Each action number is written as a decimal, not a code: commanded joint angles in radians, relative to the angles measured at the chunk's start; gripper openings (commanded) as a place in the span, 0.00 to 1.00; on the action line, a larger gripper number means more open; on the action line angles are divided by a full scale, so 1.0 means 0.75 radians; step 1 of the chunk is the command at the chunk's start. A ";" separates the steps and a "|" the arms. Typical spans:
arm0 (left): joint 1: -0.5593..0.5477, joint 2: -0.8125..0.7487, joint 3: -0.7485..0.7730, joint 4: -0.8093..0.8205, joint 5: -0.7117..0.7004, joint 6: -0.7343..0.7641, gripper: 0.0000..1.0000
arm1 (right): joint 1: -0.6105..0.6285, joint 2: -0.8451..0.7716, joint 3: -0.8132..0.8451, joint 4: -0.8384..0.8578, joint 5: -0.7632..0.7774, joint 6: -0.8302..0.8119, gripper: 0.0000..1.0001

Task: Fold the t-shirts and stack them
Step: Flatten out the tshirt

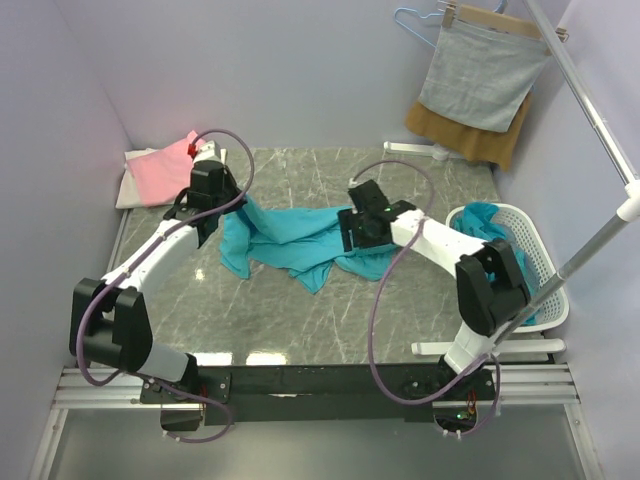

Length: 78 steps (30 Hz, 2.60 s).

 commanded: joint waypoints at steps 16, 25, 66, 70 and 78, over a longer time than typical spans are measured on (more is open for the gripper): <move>0.029 0.028 0.086 0.146 0.067 0.041 0.01 | 0.106 0.300 0.246 -0.062 0.628 0.009 0.11; 0.029 -0.119 0.141 -0.040 0.048 0.118 0.01 | 0.110 -0.168 0.199 -0.164 0.607 0.045 0.00; 0.027 -0.796 -0.168 -0.465 0.024 -0.115 0.01 | -0.004 -0.562 0.171 -0.005 0.098 -0.081 0.00; 0.037 -0.598 -0.362 -0.235 -0.103 -0.188 0.01 | -0.097 -0.292 0.139 0.112 0.143 -0.059 0.00; 0.096 -0.103 -0.379 0.111 -0.232 -0.180 0.01 | -0.221 0.211 0.409 0.161 0.167 -0.053 0.00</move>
